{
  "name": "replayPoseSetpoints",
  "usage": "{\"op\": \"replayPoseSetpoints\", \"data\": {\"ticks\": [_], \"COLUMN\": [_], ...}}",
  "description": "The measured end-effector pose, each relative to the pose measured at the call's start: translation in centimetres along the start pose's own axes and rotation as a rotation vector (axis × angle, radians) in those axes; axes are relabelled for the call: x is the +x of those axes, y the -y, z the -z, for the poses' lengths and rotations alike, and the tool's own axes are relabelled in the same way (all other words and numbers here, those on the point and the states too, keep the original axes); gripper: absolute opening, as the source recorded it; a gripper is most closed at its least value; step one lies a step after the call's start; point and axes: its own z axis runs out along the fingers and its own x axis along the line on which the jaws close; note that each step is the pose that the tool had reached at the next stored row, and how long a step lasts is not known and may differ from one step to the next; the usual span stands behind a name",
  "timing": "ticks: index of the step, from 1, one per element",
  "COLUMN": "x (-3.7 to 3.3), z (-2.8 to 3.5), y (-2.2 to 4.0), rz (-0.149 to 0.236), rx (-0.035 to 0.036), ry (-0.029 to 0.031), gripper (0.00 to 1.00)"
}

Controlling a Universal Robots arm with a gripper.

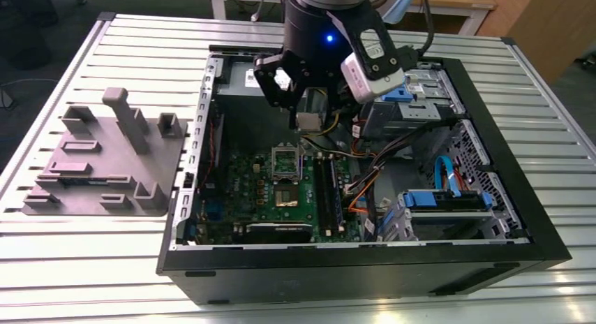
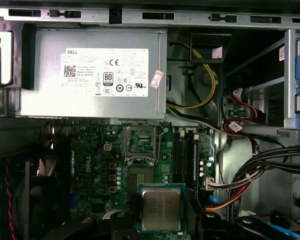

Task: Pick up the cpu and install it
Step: 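Place the cpu into insertion slot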

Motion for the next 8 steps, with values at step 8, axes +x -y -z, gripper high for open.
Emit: {"op": "replayPoseSetpoints", "data": {"ticks": [8], "x": [0.08], "z": [-1.41], "y": [0.65], "rz": [0.005], "rx": [0.0004], "ry": [-0.0082], "gripper": [0.47]}}
